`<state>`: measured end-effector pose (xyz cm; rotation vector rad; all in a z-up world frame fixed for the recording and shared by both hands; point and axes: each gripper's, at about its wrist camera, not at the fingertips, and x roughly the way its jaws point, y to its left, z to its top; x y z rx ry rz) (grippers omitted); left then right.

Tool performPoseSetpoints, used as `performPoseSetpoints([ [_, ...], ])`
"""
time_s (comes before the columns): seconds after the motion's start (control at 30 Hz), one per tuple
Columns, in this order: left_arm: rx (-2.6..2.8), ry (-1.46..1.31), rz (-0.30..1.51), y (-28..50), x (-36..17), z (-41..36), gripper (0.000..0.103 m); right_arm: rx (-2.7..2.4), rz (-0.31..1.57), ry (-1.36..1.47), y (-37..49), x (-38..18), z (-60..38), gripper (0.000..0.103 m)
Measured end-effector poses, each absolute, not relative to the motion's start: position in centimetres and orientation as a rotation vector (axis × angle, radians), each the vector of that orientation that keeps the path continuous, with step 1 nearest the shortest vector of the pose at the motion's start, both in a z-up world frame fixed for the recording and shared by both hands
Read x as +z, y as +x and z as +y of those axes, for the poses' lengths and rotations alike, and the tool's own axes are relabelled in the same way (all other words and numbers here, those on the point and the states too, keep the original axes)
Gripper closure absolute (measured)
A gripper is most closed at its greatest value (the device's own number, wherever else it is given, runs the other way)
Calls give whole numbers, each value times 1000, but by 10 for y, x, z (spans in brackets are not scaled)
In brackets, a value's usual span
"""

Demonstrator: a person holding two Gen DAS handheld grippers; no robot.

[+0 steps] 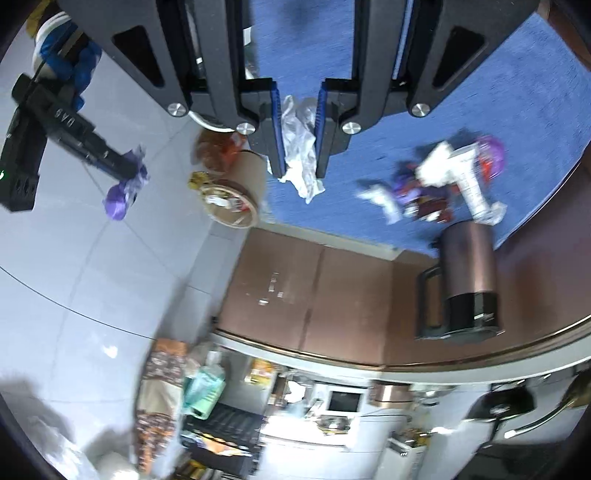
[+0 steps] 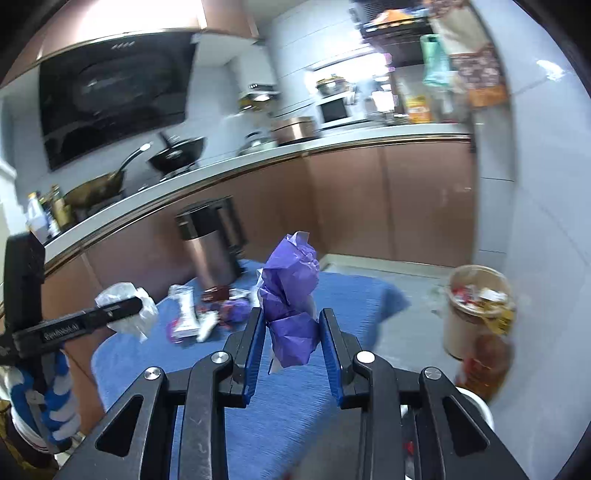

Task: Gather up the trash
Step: 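Carry tissue and purple bag over the bin and release both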

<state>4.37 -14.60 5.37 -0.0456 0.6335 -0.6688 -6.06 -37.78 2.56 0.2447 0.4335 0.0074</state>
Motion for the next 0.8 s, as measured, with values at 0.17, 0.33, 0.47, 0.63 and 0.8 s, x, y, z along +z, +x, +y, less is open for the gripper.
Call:
performPoseSetpoints([
  [0.17,-770,6,637,38,62,-214,90,-146,429,301,-90,11,-428,75],
  [0.33,-855,51,661,36,55,-277,90,-276,460,336,-106,-14,-466,75],
  [0.47,-913,89,718,41,33,-330,89,-349,519,366,-109,-45,-490,75],
  [0.63,-955,158,829,51,-14,-396,88,-388,614,404,-94,-89,-513,75],
  [0.8,-971,224,920,60,-60,-443,87,-412,678,454,-85,-128,-536,75],
])
